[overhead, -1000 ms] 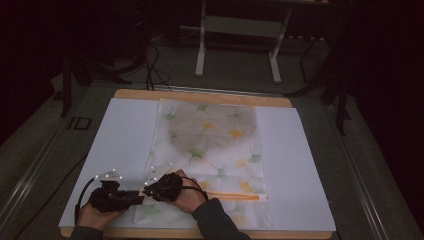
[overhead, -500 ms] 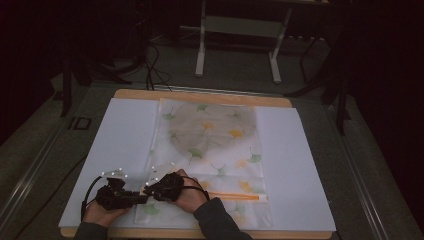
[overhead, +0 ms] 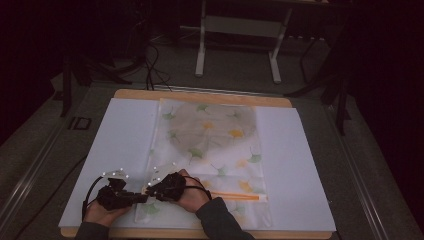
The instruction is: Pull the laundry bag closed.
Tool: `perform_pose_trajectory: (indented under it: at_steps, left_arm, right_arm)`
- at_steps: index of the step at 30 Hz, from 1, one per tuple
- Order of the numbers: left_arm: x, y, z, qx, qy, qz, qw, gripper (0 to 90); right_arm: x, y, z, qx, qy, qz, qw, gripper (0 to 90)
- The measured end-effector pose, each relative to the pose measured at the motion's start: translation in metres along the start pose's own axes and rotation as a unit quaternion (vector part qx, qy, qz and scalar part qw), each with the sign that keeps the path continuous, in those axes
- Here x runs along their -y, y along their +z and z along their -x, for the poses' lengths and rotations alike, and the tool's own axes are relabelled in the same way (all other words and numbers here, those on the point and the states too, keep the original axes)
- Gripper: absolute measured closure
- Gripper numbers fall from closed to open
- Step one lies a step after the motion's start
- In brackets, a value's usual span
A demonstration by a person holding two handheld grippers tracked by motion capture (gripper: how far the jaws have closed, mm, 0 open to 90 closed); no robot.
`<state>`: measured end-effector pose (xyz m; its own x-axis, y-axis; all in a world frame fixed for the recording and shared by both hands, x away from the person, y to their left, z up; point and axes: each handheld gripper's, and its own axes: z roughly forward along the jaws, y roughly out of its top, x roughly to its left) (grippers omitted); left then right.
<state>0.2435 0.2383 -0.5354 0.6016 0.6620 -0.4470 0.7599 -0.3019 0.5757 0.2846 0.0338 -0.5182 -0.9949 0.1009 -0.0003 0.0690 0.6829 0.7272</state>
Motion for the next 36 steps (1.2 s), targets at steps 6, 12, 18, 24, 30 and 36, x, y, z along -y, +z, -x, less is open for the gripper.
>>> perform_pose_trajectory:
  at_steps: [6, 12, 18, 24, 30, 36]
  left_arm:
    - [0.0001, 0.0004, 0.0002, 0.001, 0.0, -0.001, 1.0, 88.0]
    - [0.0001, 0.0, 0.0003, 0.002, 0.0, 0.0, 1.0, 88.2]
    - [0.0004, -0.0012, -0.0003, 0.006, -0.002, 0.002, 1.0, 88.2]
    - [0.0002, -0.0011, -0.0001, 0.008, -0.001, 0.003, 1.0, 88.2]
    - [0.0001, -0.0017, 0.0, 0.01, 0.0, 0.004, 0.9999, 88.2]
    - [0.0001, -0.0017, 0.0, 0.011, -0.001, 0.006, 0.9999, 88.3]
  right_arm:
    - [0.0015, -0.0002, -0.0004, 0.001, -0.003, -0.003, 1.0, 84.4]
    - [0.004, -0.0008, 0.0, 0.001, -0.002, -0.008, 1.0, 84.4]
    - [0.0054, -0.0005, 0.0, 0.001, -0.005, -0.009, 0.9999, 84.4]
    - [0.0071, -0.001, 0.0, -0.001, -0.004, -0.011, 0.9999, 84.4]
    - [0.0083, -0.0009, -0.0004, 0.001, -0.007, -0.016, 0.9999, 84.4]
    - [0.0079, -0.0017, -0.0005, 0.001, -0.009, -0.017, 0.9998, 84.4]
